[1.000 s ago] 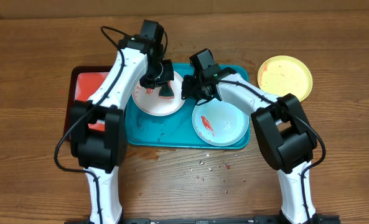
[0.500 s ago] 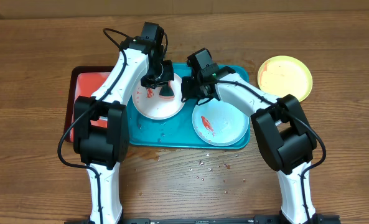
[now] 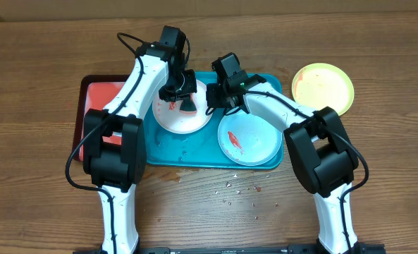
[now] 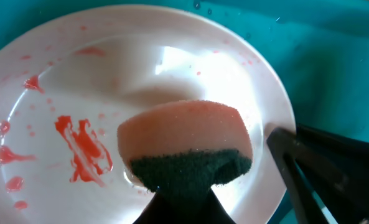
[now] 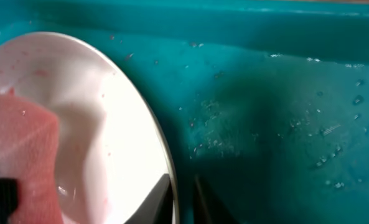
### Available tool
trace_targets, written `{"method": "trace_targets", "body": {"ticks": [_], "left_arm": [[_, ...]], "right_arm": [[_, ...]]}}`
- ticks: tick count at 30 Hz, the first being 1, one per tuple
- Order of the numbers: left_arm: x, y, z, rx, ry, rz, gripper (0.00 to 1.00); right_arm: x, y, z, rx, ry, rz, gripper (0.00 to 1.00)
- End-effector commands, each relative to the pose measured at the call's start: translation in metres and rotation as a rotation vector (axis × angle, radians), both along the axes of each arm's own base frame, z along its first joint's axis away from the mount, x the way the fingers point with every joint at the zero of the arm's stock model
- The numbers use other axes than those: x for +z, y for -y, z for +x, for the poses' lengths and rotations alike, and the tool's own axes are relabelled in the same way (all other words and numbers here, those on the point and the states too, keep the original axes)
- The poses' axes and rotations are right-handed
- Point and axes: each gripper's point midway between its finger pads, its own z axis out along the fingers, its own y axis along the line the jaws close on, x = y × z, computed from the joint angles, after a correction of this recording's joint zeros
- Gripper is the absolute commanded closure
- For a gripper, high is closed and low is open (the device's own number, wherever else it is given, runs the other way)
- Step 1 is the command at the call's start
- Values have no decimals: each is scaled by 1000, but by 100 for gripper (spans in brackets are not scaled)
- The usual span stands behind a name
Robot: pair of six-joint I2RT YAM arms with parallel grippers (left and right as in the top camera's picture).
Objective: Clean dirty plates on tray and stack at the side
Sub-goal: 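Scrub the white plate with the sponge while the right gripper holds it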
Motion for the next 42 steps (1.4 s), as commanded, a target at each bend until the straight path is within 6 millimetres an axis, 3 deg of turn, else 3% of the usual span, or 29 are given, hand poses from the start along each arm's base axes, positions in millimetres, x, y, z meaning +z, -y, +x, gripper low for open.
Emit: {"method": "trace_targets", "body": {"ticks": [1, 8, 16, 23, 30, 33, 35, 42], "left_arm": [[-13, -5, -3, 0, -30, 12, 92], [-29, -5, -5, -24, -58, 22, 92], [-33, -6, -1, -84, -35, 35, 89], [-40, -34, 6, -99, -6, 190, 87], [-78, -47, -6, -164, -96, 216, 94], [-92, -68, -14, -174, -148, 307, 96], [-90, -88, -16, -158, -164, 389, 96], [-58, -129, -7, -115, -149, 565, 96]], "right_arm": [[-13, 2, 0, -3, -11, -26, 90], [-15, 3, -3, -3, -22, -31, 92], [-15, 3, -3, -3, -24, -33, 92], [-18, 6, -8, -2, -46, -46, 92], [-20, 8, -11, -2, -61, -54, 92], [-20, 9, -12, -2, -66, -58, 92], [-21, 9, -13, -2, -70, -60, 92], [-21, 9, -13, -2, -70, -60, 92]]}}
